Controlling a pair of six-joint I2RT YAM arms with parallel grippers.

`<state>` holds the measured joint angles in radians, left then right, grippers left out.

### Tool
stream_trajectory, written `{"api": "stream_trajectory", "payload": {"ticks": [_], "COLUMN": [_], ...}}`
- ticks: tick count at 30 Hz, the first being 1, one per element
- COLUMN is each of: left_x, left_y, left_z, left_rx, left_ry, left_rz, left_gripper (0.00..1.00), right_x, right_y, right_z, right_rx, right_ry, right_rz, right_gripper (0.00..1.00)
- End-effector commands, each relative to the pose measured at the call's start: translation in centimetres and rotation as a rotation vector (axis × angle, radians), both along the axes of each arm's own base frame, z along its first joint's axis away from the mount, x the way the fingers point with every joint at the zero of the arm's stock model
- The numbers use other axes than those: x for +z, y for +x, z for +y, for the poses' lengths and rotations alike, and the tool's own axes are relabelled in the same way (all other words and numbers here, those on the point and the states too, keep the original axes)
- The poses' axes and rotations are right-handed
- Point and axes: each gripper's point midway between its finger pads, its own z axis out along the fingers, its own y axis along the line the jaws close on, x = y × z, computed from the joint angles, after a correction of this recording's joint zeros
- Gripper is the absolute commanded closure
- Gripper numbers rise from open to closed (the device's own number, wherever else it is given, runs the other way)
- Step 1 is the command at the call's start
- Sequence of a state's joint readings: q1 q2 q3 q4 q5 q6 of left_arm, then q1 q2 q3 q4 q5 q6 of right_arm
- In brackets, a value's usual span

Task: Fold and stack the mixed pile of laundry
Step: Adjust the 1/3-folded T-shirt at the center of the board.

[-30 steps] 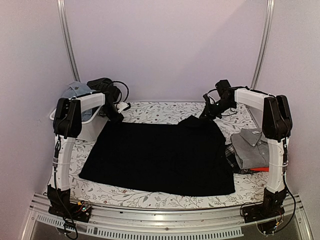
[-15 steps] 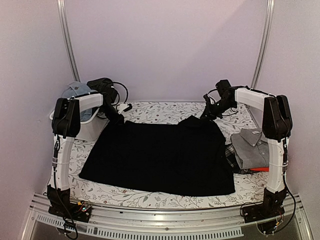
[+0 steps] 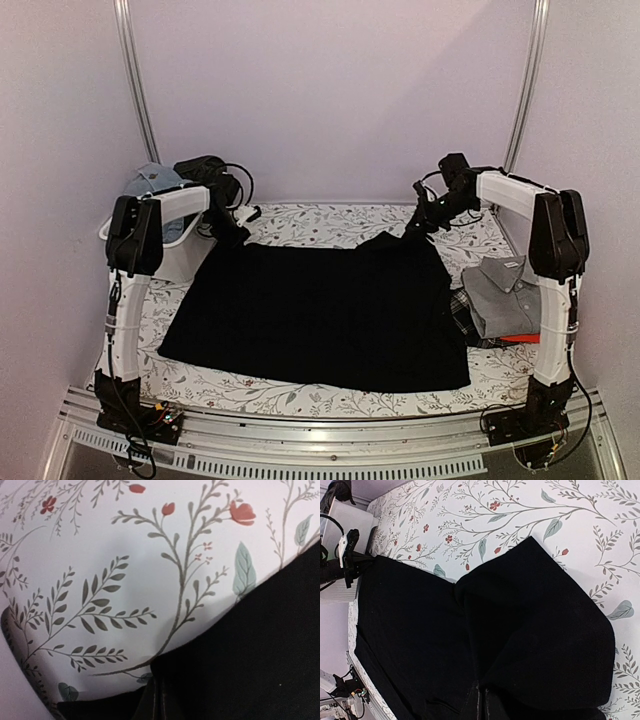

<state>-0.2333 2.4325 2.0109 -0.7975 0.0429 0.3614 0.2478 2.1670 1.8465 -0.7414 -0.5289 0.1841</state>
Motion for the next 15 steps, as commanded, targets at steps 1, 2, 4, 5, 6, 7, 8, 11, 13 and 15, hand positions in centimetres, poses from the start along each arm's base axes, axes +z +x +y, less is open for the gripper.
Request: {"api": "stream_trajectory", "payload": {"ticks": [1,2,4,5,6,7,8,11,13,15], "left_x": [4.0,4.9,6.4,6.4,7.0,7.4,7.6,8.5,9.1,9.3], "left_y": [0.9,0.9,0.9,0.5,0.3,0.2,-0.2,-1.1,-1.7,-2.4], "left_z": [1.0,0.7,0.5,0.4,0.3,0.2,0.1,0.1,0.3,0.6], "left_rx": [0.108,0.104,0.104,0.099,0.096,0.092,0.083,0.07,0.061,0.053], "left_ry": [0.076,0.075,0.097,0.112,0.121,0.124,0.129,0.141,0.145,0.163], "left_rz": [-0.129,-0.166,-0.236,-0.25,-0.273,-0.294,-0.306,-0.34,-0.352,-0.351], "left_gripper": [1.0,1.0,1.0,1.0,1.0,1.0,1.0,1.0,1.0,1.0], "right_x": [4.7,5.1,5.5,5.9,6.0,6.1,5.9,5.9,6.0,6.2], "right_y": [-0.3,-0.4,-0.7,-0.9,-1.1,-1.3,-1.6,-2.6,-3.3,-4.0], "right_z": [0.0,0.0,-0.1,-0.1,-0.1,-0.2,-0.3,-0.5,-0.7,-0.8], "right_rx": [0.003,0.004,0.0,0.0,-0.001,-0.001,-0.001,0.002,0.003,0.005], "right_ry": [0.028,0.033,0.039,0.042,0.044,0.044,0.041,0.039,0.039,0.042], "right_rz": [-0.096,-0.104,-0.109,-0.114,-0.111,-0.112,-0.106,-0.102,-0.099,-0.097], "right_gripper": [1.0,1.0,1.0,1.0,1.0,1.0,1.0,1.0,1.0,1.0]}}
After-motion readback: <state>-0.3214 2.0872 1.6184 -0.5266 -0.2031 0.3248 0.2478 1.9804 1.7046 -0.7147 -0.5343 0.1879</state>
